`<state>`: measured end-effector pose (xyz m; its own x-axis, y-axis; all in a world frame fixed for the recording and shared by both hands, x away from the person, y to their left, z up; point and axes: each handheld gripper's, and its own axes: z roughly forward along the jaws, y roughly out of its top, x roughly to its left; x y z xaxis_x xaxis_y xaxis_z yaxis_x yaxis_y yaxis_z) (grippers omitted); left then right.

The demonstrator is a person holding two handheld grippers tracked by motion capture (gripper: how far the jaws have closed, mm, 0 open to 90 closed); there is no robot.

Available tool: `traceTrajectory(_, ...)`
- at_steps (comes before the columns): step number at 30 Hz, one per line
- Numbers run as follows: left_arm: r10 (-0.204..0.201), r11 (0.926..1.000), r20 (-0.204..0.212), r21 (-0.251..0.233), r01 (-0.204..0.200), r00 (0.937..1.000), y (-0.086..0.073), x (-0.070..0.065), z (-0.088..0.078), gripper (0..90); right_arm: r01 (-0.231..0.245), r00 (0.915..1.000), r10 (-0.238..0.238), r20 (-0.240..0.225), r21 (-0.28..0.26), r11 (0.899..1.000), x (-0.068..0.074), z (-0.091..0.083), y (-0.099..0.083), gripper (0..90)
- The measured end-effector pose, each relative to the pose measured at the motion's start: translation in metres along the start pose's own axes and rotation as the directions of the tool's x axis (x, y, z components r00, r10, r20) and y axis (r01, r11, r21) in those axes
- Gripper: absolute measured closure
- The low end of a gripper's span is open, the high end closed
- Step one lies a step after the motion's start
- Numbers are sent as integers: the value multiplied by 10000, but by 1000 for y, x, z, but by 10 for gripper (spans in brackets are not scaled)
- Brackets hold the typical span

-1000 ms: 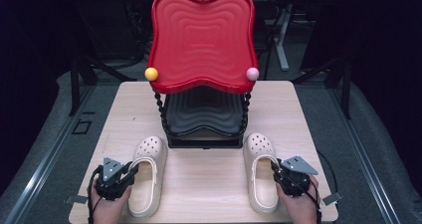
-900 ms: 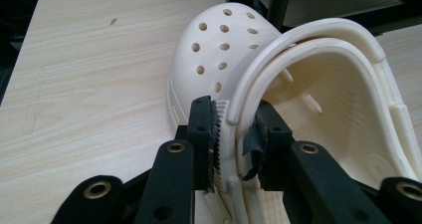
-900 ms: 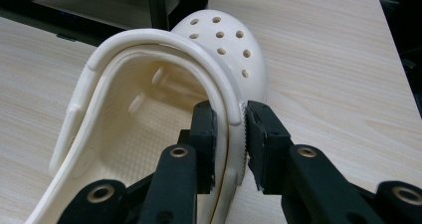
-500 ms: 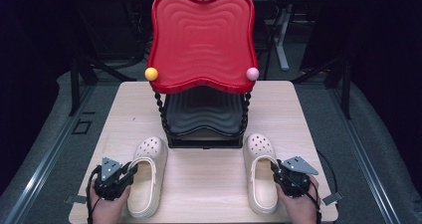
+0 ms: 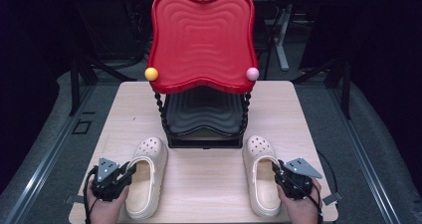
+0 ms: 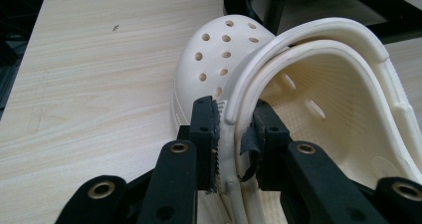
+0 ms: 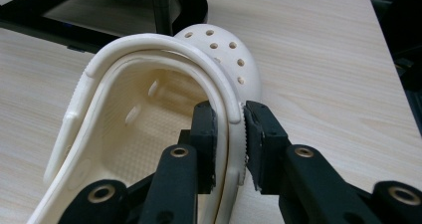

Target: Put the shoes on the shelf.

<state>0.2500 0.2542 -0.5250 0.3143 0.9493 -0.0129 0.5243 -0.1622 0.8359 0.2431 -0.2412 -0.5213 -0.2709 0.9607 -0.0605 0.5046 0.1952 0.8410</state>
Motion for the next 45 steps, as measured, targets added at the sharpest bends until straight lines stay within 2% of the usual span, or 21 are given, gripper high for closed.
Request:
traceTrajectory(5,-73,9998,106,-202,75,9999,6,0,-8,749,-2,9999,5,113,-272,9996,1,-9,4,748)
traceTrajectory(14,246,9992,76,-330,-244,9997,16,-1,-24,750,282,9995,-268,183,-794,9964,11,-29,17,749)
traceTrajectory(20,192,9979,296,-626,-173,9994,18,-2,-40,750,377,9993,-365,128,-1140,9928,15,-44,26,749)
traceTrajectory(28,381,9932,670,-1122,-305,9970,27,-15,-55,751,555,9984,-569,-53,-1506,9870,21,-65,35,749)
traceTrajectory(30,506,9916,862,-1230,-398,9950,31,-22,-56,752,612,9979,-637,-116,-1534,9863,24,-67,37,749)
traceTrajectory(36,710,9886,1103,-1402,-552,9914,37,-33,-53,753,757,9956,-837,-432,-1615,9840,33,-69,42,749)
traceTrajectory(45,1113,9813,1410,-1720,-864,9837,53,-54,-38,753,985,9897,-1154,-848,-1815,9784,50,-55,57,749)
